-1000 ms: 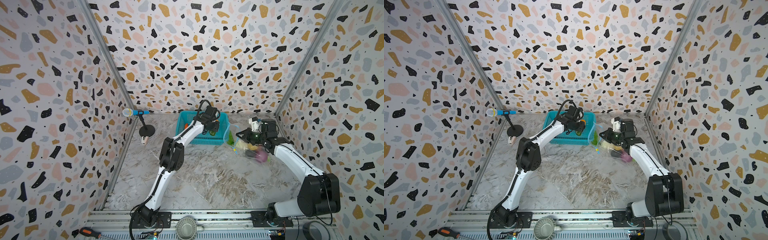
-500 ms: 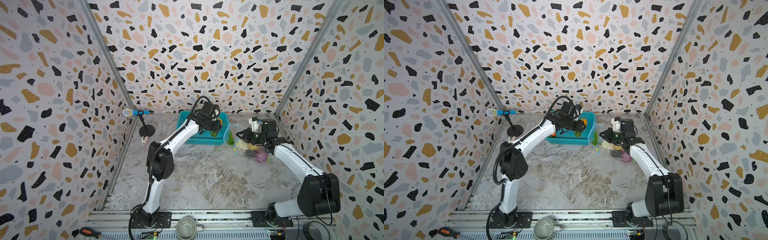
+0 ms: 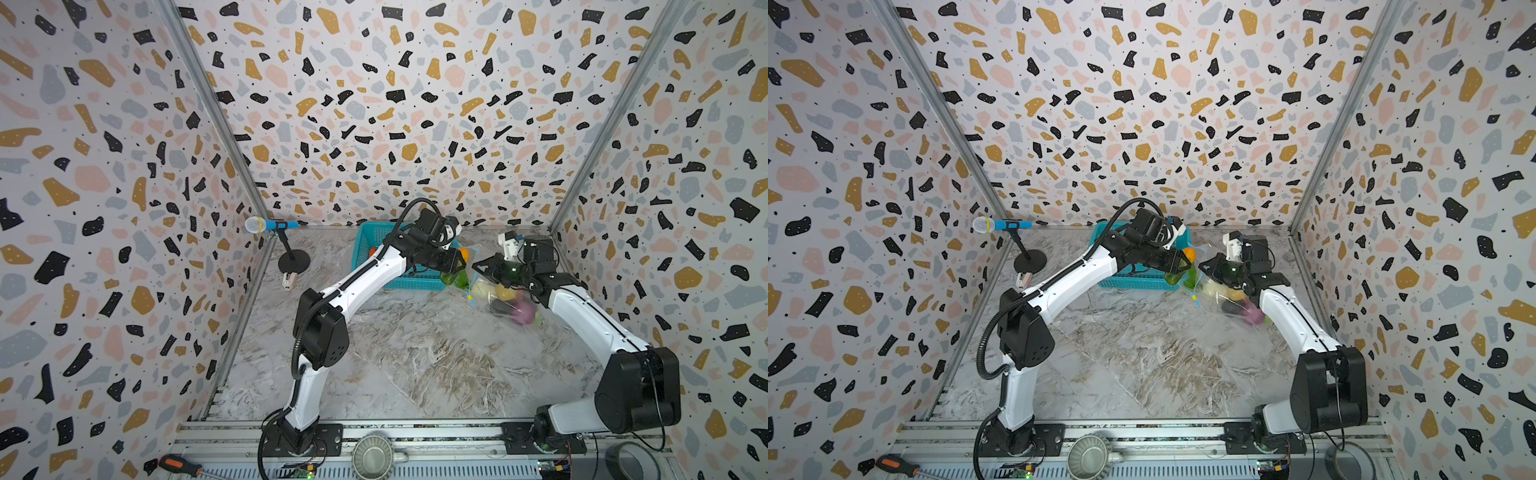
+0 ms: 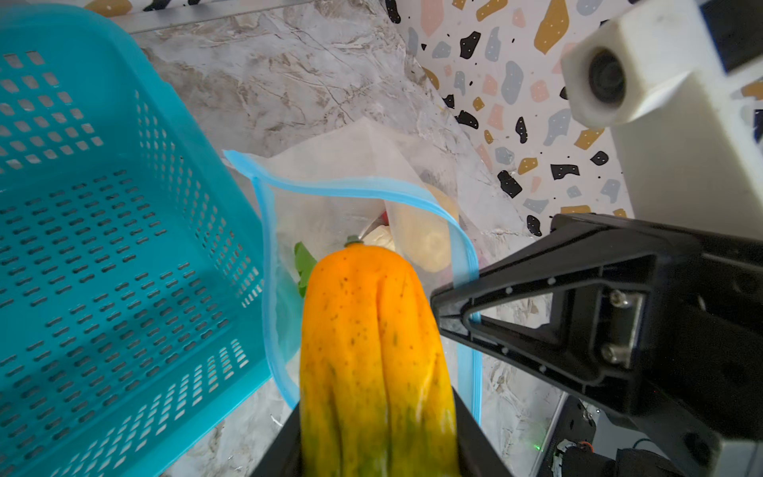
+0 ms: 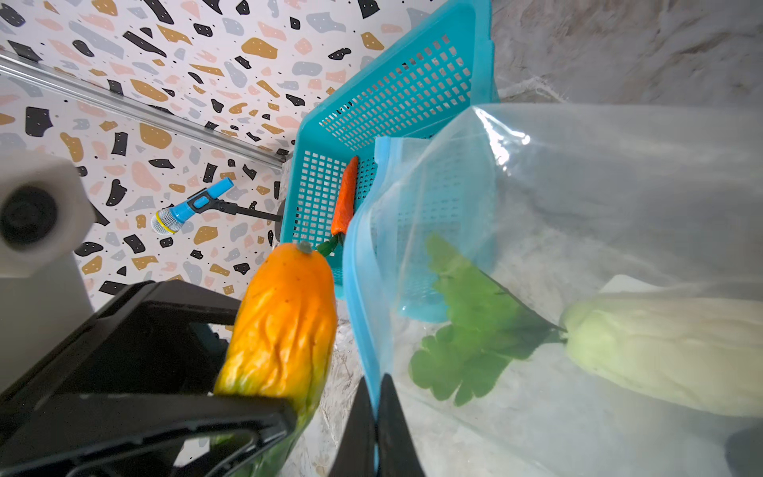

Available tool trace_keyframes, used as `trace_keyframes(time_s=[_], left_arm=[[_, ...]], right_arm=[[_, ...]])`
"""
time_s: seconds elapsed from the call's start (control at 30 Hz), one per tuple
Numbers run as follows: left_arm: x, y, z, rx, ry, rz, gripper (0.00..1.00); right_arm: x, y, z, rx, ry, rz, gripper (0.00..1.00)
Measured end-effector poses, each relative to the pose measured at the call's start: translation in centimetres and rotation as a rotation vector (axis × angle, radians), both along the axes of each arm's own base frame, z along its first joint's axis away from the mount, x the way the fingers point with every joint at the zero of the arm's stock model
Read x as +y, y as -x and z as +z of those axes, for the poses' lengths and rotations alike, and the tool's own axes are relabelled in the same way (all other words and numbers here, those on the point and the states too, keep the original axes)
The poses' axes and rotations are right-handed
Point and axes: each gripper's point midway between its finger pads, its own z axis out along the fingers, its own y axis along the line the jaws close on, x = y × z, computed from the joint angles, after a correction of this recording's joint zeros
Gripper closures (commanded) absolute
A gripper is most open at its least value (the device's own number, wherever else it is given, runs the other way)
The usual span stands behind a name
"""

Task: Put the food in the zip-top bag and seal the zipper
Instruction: 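Lift the papaya and carry it to the bag mouth, then lower the papaya into the bag held open by the right gripper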

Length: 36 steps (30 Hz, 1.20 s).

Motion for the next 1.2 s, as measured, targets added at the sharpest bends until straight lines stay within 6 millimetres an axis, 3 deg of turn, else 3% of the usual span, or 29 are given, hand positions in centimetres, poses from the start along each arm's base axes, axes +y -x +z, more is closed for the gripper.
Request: trace_keyframes(time_s=[0.3,0.67,1.2], left_arm=[[-0.4,0.2,-0.8,0.027,0.006,-0.016,0.66],[-1.9,-1.0,-4.1,0.079,-0.005,-0.024,0.66],[-3.7,-2.0,-2.4,0.106,0.14,0.024,0.63]], right_arm=[[0.0,-0.1,0.2,-0.005,-0.001,0.0,1.0],[0.1,0.1,0.3,-0.004,-0.001,0.002,1.0],[0.3,0.3,0.6,-0.011,-0.002,0.008,1.0]])
